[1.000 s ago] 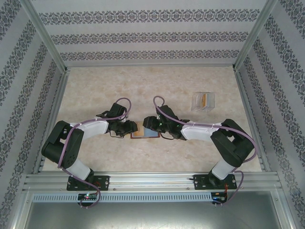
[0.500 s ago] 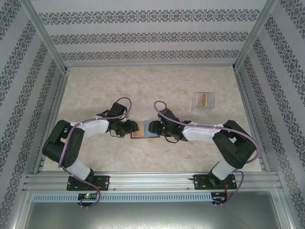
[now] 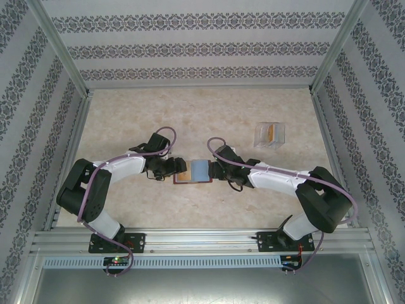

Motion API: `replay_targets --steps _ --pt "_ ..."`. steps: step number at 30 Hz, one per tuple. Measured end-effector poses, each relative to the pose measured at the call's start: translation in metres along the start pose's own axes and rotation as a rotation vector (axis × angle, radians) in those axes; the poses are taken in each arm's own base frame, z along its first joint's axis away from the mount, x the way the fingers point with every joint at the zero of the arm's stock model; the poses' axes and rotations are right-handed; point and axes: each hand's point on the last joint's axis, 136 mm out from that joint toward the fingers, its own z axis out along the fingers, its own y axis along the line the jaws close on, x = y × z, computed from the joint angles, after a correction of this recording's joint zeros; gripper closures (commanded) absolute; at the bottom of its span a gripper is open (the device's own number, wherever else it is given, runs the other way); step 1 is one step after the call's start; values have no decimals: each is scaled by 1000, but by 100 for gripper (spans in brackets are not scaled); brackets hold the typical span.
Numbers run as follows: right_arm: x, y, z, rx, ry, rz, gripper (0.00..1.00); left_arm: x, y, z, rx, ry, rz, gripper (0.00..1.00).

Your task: Put the credit cards into the card holder

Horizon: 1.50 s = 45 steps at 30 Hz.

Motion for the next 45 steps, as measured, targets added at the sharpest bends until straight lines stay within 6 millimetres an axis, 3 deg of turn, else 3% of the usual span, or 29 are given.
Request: replay_targets --steps 5,10,15,31,35,39,45 --pt "-5 -1 0 16 -7 -14 53 1 2 -6 -12 -14 3 20" --pt "-9 -6 6 21 4 2 86 8 7 -4 -14 1 3 23" --pt "-15 -4 10 -10 10 10 100 7 5 -3 -2 2 2 23" --pt "-6 42 29 -189 61 22 100 4 -1 -2 60 13 -64 26" --pt "-6 43 31 -188 63 32 100 6 -5 -6 82 6 -62 25" --pt "-5 44 32 -191 68 33 100 2 -21 -22 148 -36 -40 24" --pt "0 63 32 -241 82 13 100 -9 -48 -35 254 -90 8 24"
